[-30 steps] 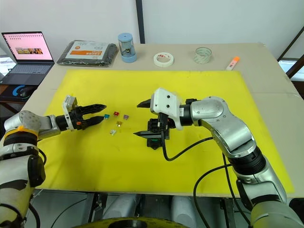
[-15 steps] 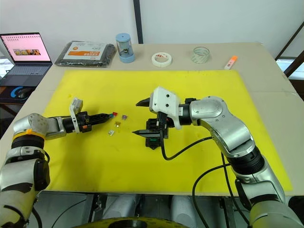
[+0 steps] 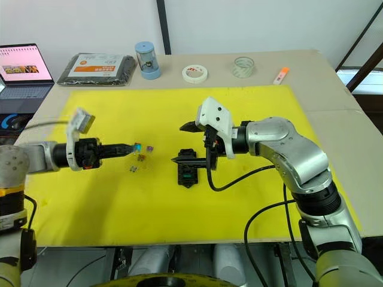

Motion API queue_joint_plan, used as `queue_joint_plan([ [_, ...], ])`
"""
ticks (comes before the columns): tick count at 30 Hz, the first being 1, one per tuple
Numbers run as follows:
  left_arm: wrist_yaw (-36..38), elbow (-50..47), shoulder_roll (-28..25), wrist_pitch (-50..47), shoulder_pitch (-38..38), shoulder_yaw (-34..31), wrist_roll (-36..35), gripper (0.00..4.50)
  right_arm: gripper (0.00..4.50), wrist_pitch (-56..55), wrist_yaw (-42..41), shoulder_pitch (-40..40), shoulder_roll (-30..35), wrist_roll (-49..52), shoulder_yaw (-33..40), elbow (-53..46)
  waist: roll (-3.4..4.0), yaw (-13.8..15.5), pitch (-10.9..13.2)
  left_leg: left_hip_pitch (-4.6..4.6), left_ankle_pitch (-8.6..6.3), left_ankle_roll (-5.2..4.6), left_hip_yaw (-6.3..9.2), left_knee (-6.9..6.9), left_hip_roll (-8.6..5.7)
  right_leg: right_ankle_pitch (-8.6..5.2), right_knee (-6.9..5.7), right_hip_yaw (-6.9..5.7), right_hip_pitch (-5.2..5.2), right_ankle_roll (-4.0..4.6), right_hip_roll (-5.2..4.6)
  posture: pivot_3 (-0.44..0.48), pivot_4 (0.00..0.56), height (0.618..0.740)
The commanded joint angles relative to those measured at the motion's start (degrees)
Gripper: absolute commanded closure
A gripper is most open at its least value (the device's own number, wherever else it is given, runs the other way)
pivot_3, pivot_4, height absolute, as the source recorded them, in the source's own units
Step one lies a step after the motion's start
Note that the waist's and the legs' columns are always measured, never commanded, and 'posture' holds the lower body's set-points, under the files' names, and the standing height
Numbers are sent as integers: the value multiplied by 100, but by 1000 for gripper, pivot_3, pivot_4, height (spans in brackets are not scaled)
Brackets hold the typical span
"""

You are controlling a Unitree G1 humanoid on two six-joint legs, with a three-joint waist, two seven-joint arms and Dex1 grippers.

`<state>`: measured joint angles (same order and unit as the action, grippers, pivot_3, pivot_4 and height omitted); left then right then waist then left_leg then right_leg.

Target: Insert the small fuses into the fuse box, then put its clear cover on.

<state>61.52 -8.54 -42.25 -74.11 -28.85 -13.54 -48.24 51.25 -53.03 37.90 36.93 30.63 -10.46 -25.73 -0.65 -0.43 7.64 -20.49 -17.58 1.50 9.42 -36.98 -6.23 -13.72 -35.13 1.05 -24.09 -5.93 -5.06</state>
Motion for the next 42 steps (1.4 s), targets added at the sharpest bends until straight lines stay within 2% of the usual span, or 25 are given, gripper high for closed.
queue_joint_plan([
  [1, 294, -819, -125, 1305, -42, 709, 503, 4500, 407, -53, 99, 100, 6, -55, -79, -217, -1, -8, -1, 0, 0, 0, -1, 0, 0, 0, 2, 0, 0, 0, 0, 0, 150, 740],
  [2, 364, -898, -163, 1564, -1, 866, 630, 4500, 563, -63, 128, 94, -10, -69, -101, -208, -1, -13, -1, 0, -1, -2, -3, 2, 0, 0, 4, 1, 1, 0, 0, 0, 150, 740],
  [4, 548, -1069, -65, 2855, 211, 1301, 1279, 4500, 1183, -63, 159, 56, 35, -140, -223, -238, 0, -34, 0, 1, -1, -2, -12, 9, 0, 0, 6, 7, -4, 0, -1, 0, 150, 740],
  [6, 640, -1073, 46, 3813, 352, 1567, 1736, 4500, 1183, -87, 204, 38, 62, -224, -319, -239, 1, -30, 1, 0, -1, -2, -24, 13, 2, 0, 4, 17, -15, 0, -1, 0, 150, 740],
  [9, 533, -898, 164, 4375, 363, 1742, 2062, 4500, 1183, -97, 251, 55, 40, -255, -346, -211, 0, -3, 1, -3, -1, -1, -23, 12, 6, 2, 5, 15, -16, 3, 3, 0, 150, 740],
  [12, 551, -838, 295, 4925, 335, 1888, 2297, 4500, 1715, -115, 272, 56, 76, -310, -386, -233, 0, -2, 0, -2, -1, -2, -23, 10, 5, 2, 5, 15, -13, 3, 2, 0, 150, 740],
  [13, 562, -837, 328, 5014, 333, 1907, 2314, 4500, 2006, -105, 275, 55, 84, -309, -392, -250, 0, 1, 0, -2, -2, -3, -23, 10, 5, 2, 5, 15, -13, 3, 3, 0, 150, 740],
  [23, 478, -783, 481, 5260, 292, 1958, 2350, 4500, 2006, -80, 271, 150, 77, -376, -468, -243, -1, -13, 1, -3, -3, -6, -21, 8, 6, 2, 4, 13, -14, 2, 5, 0, 150, 740],
  [26, 504, -797, 462, 5347, 318, 2008, 2414, 4500, 2606, -68, 288, 177, 31, -361, -468, -209, -1, -9, 1, -3, -3, -6, -22, 8, 6, 2, 4, 12, -13, 2, 5, 0, 150, 740],
  [31, 490, -912, 435, 5283, 302, 2070, 2390, 4500, 4393, -39, 277, 232, -35, -305, -467, -180, -1, -13, 0, -3, -3, -6, -21, 8, 6, 2, 4, 10, -13, 2, 5, 0, 150, 740],
  [39, 528, -1063, 400, 5359, 285, 2092, 2379, 4500, 4451, -23, 170, 231, 1, -283, -472, -193, -1, -9, 1, -3, -3, -6, -21, 8, 6, 2, 4, 6, -13, 2, 6, 0, 150, 740],
  [42, 555, -1060, 349, 5307, 354, 2023, 2305, 3766, 4500, -4, 104, 237, 71, -304, -478, -186, -1, -10, 1, -3, -3, -6, -21, 8, 6, 2, 4, 6, -13, 2, 6, 0, 150, 740],
])
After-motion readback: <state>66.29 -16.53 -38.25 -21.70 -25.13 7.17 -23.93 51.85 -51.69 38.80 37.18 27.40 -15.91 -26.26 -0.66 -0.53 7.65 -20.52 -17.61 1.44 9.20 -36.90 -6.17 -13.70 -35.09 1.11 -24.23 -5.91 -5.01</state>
